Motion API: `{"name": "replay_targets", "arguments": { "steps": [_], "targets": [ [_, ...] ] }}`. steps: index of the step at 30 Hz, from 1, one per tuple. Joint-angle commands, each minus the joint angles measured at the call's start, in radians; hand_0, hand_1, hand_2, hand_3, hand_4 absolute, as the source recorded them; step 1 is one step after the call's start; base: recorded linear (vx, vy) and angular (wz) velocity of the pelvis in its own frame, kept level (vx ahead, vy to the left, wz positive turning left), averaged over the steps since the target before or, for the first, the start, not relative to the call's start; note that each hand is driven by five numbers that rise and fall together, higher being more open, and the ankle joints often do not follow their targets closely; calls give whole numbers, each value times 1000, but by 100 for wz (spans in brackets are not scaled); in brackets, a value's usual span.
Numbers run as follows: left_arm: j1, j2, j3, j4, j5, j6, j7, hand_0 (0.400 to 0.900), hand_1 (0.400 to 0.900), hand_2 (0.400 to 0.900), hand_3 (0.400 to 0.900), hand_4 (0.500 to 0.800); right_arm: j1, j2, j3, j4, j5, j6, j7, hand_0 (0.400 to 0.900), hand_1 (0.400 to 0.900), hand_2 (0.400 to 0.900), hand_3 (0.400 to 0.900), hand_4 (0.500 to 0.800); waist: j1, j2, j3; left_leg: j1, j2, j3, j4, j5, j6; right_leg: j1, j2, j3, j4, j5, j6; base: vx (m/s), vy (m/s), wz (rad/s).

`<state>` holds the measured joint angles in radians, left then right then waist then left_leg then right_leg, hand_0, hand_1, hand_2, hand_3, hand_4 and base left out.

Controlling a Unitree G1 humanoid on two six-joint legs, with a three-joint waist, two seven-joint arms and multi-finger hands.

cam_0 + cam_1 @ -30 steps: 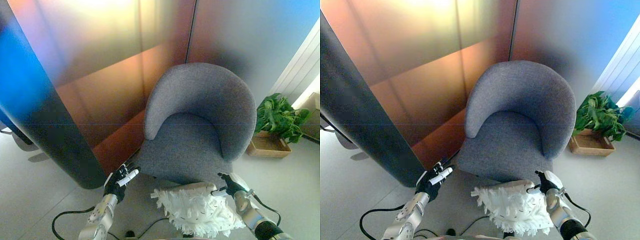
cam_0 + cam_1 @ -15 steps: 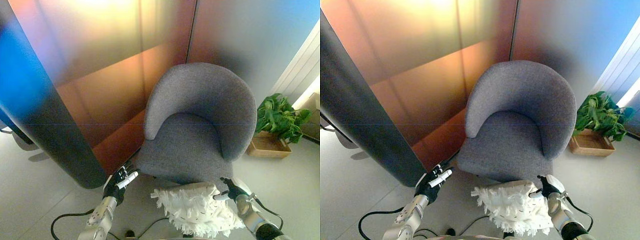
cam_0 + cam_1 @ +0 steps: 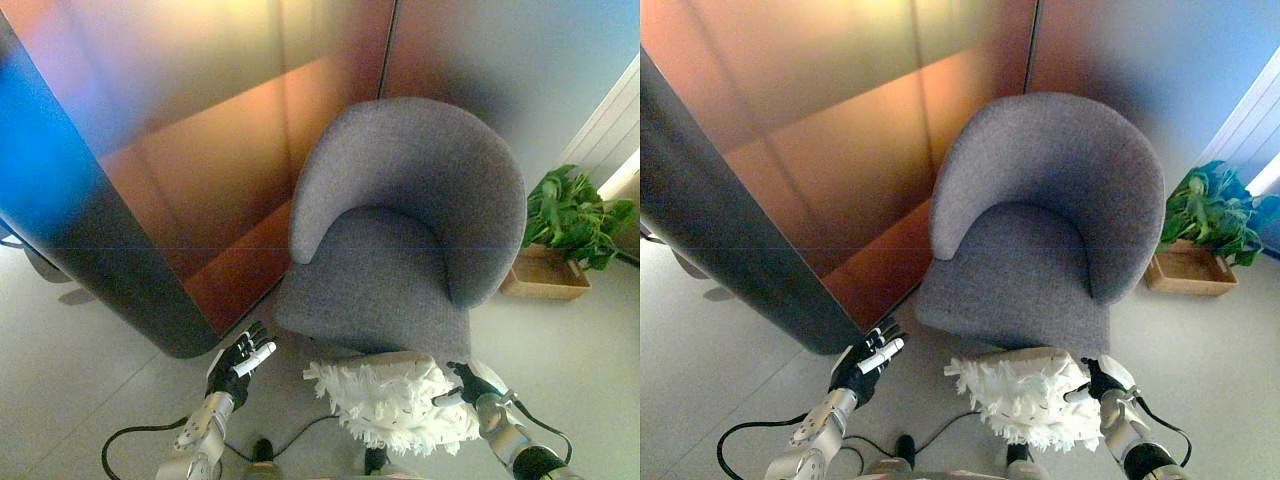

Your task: Pick up the pillow and put it on the sofa.

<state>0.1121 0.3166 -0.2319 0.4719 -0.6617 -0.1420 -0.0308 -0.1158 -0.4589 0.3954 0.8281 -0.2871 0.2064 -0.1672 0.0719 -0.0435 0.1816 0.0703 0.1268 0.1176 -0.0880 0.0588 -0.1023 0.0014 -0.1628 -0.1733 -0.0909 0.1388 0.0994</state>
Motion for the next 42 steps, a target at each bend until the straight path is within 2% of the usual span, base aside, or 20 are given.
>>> {"name": "replay_targets", "arguments": {
  "steps": [1,8,17,42],
  "targets": [
    [-125,31,5,-106,16,-63,-11,900,900,900,900,800,-141,-70,28,10,-11,-28,-44,900,900,900,900,800,40,-8,34,-11,25,-81,52,-35,5,27,-95,7,55,-20,108,0,0,0],
    [-185,38,-15,-99,-5,-66,-3,900,900,900,900,800,-238,-64,53,101,40,-3,-46,900,900,900,900,800,49,5,84,-49,23,-92,72,-35,3,-6,-96,14,65,-18,105,-54,-4,1],
    [-289,37,-50,-68,-35,-105,13,900,900,900,900,800,-420,-67,77,217,87,40,-65,900,900,900,900,800,53,36,171,-127,6,-116,95,-27,2,-74,-98,30,83,-11,99,-112,20,3],
    [-359,48,-77,-101,-64,-162,33,900,900,900,900,800,-531,-92,88,291,77,71,-75,900,900,900,900,800,50,61,266,-204,-20,-124,110,-14,1,-145,-99,45,89,2,94,-13,2,0]
  ]
}}
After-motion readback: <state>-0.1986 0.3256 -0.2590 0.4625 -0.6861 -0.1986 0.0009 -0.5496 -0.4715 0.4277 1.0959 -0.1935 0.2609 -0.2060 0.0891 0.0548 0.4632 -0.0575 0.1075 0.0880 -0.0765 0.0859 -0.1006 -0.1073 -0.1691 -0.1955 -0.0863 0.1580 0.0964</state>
